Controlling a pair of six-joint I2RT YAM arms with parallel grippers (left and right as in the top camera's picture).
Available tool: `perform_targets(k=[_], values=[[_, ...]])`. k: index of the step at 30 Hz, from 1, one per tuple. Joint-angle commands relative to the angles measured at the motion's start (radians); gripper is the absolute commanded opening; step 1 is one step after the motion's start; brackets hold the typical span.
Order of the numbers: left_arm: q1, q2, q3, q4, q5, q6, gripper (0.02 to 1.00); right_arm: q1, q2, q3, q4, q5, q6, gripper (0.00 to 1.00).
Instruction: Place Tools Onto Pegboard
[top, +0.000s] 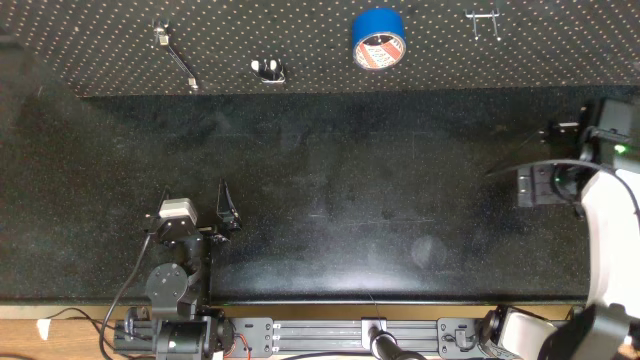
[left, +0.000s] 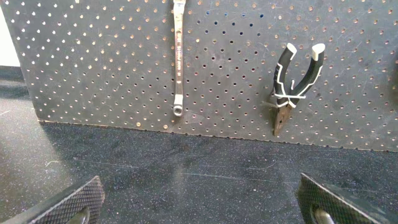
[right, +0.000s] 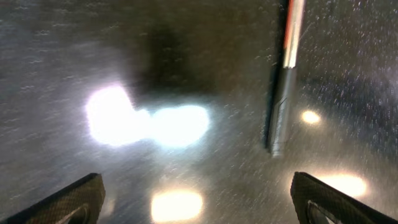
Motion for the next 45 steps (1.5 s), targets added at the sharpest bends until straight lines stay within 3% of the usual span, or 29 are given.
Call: perform_targets(k=[1,6,13,45], values=[[-0.004,-0.009,-0.002,-0.007,0.010,0.002,0.996,-0.114,0.088,-0.016,0.053,-0.035,-0.142,0.978],[-0.004,-0.009,-0.002,-0.007,0.010,0.002,0.998,-0.201,0.148,-0.016,0.093,-0.137,-0.251,0.993],[-0.004,-0.009,-0.002,-0.007,0.010,0.002,0.996,-0.250,0.206,-0.015,0.116,-0.136,-0.293,1.000],[-0.004,-0.009,-0.002,-0.007,0.010,0.002,0.996,-0.252,0.319,-0.010,0.209,-0.136,-0.322,0.980]])
